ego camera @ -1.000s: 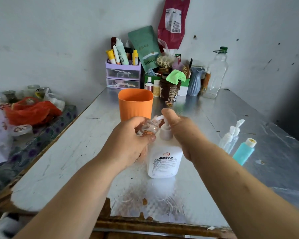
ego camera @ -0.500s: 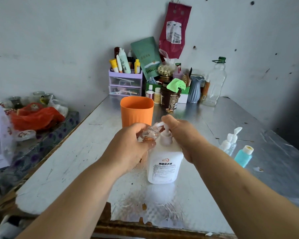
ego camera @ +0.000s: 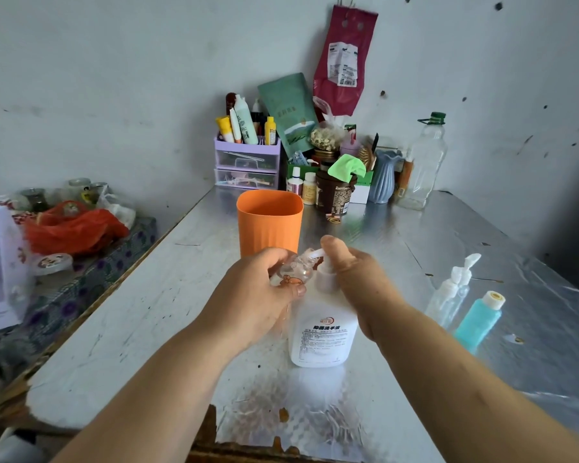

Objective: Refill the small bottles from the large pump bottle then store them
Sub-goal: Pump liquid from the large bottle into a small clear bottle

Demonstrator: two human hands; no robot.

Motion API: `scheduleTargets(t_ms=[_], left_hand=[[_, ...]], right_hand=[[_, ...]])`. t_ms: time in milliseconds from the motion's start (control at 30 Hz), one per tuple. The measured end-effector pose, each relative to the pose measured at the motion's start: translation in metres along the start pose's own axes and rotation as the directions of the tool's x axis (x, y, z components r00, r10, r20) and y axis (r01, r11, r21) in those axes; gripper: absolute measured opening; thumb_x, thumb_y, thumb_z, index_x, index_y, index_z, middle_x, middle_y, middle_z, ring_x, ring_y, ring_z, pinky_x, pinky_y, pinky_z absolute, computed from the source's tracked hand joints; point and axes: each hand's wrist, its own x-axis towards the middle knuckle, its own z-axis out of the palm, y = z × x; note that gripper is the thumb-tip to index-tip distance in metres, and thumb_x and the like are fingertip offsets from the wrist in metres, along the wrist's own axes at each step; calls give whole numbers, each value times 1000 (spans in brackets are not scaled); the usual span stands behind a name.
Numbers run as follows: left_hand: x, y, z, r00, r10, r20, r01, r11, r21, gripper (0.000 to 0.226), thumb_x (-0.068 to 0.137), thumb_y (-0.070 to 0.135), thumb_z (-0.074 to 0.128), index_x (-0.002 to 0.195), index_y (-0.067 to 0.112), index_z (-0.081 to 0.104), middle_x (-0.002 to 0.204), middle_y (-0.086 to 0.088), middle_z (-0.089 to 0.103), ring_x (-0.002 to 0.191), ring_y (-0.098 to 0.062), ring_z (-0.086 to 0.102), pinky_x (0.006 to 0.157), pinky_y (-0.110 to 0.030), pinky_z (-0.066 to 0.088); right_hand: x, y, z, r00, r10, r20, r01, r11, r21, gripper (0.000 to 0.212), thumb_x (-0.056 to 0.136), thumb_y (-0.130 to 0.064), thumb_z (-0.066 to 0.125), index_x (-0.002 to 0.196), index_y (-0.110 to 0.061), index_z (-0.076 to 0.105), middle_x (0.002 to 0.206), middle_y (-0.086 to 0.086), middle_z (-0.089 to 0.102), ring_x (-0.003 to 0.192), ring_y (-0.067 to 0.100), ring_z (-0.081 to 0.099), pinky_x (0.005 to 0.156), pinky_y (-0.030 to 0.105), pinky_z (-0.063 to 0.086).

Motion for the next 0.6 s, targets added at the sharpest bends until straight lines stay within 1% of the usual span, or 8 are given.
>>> scheduleTargets(t_ms=[67,167,267,367,433,533,600], left_hand=[[0,0,1,1000,-10,9,10,1000,-1,33,84,28,74,115,33,63,105,15,68,95,-7,65,86,-39,54],[-3,4,0,1000,-17,7,17,1000,-7,33,84,27,74,115,32,63,105,14,69,95,-8,65,87,-40,54],[-5,8,-2,1000,-8,-3,8,1000,-6,32,84,27,74,114,31,64,104,13,69,94,-8,65,88,-38,53],[-6,11,-3,1000,-11,-6,11,1000,-4,34,84,27,74,116,30,64,106,12,69,97,-9,64,90,-38,52],[-6,11,-3,1000,-11,-11,11,1000,-5,34,84,27,75,116,30,64,106,12,69,97,-10,64,90,-40,52],[-6,13,-3,1000,-12,-9,12,1000,-11,34,84,27,74,117,30,63,109,12,68,100,-11,63,91,-40,52],[-5,13,-3,1000,-10,-12,10,1000,-9,34,84,27,74,116,30,63,109,12,68,100,-11,63,91,-39,52]], right_hand=[[0,2,1,1000,18,-6,-18,1000,7,33,91,-45,51,82,-16,63,76,8,64,70,21,60,67,30,49],[-2,1,1,998,62,10,-62,998,15,38,89,-50,52,83,-15,66,78,8,68,73,24,64,75,34,53],[-5,-9,0,996,86,13,-86,996,6,35,88,-48,53,77,-17,63,72,5,66,68,22,62,68,30,49],[-4,-17,-1,996,82,-16,-82,996,-22,30,80,-48,58,76,-18,62,75,7,65,71,22,60,74,33,47],[-5,-19,0,997,71,-24,-72,996,-45,28,75,-48,56,78,-20,62,74,7,63,72,22,57,74,34,44],[-5,-21,-1,998,60,-30,-62,995,-76,27,82,-44,54,75,-18,59,72,5,59,70,19,51,71,32,38],[-6,-21,-1,998,48,-30,-50,996,-74,31,87,-41,53,68,-16,55,67,2,56,66,19,49,66,30,37]])
